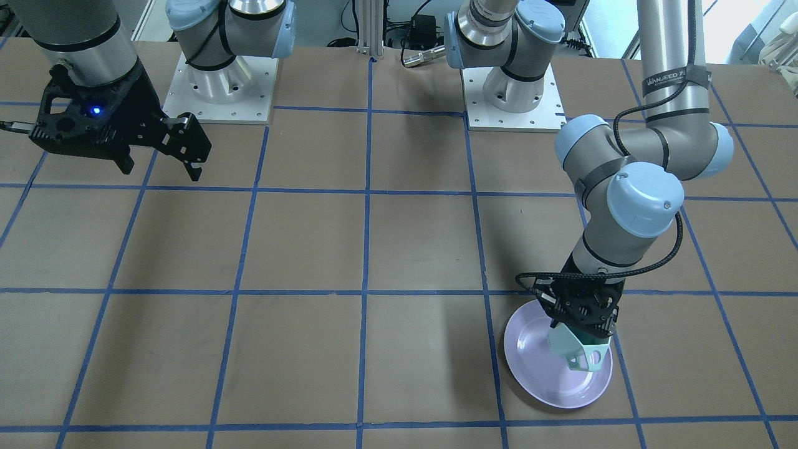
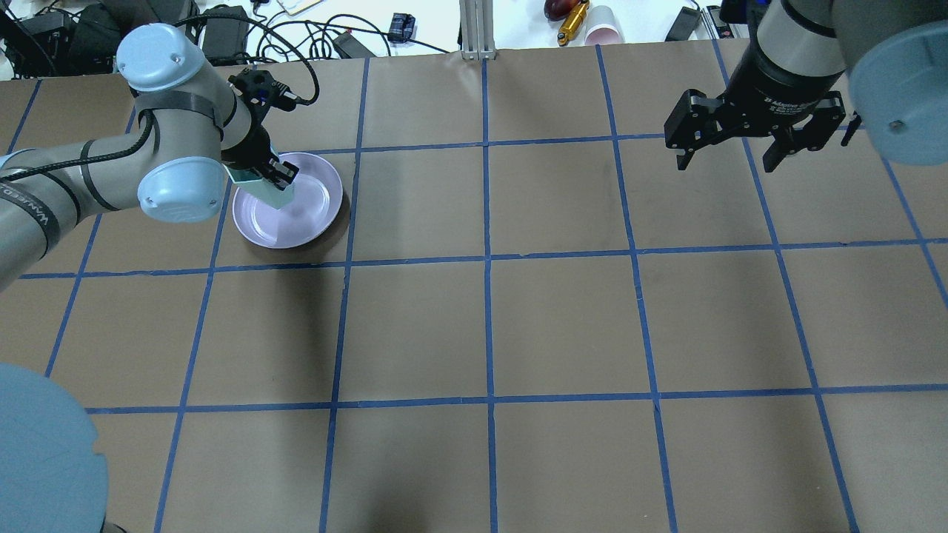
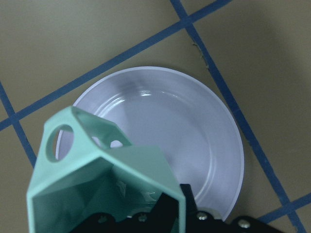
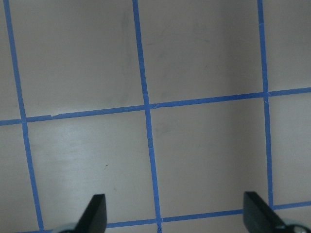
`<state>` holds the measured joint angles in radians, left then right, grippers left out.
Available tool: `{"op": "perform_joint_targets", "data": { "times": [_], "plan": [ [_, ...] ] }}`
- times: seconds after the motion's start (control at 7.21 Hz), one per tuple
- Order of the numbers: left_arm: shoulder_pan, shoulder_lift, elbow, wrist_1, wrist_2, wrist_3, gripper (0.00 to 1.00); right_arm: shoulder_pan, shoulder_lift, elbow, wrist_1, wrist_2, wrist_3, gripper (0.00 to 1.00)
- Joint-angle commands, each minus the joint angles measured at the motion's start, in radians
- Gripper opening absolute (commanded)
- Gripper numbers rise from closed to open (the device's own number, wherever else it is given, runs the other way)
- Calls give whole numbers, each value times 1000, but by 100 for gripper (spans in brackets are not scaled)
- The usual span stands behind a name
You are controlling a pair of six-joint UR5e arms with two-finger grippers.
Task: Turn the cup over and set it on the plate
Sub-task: 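Rotate the cup upright above the plate with the left gripper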
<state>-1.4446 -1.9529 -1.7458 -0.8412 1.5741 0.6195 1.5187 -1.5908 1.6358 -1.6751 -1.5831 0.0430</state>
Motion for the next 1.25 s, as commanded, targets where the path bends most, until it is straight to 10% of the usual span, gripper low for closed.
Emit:
{"op": "perform_joint_targets", "data": {
  "times": [0.0, 0.97, 1.11],
  "plan": [
    [-4, -20, -1, 1, 4, 2, 0, 0, 0, 1, 0, 0, 0, 100],
    [-4, -70, -8, 42, 6, -3, 0, 0, 0, 1, 0, 0, 0, 100],
    [-4, -70, -11, 39, 1, -4, 99, 0, 0, -1, 0, 0, 0, 100]
  ]
}}
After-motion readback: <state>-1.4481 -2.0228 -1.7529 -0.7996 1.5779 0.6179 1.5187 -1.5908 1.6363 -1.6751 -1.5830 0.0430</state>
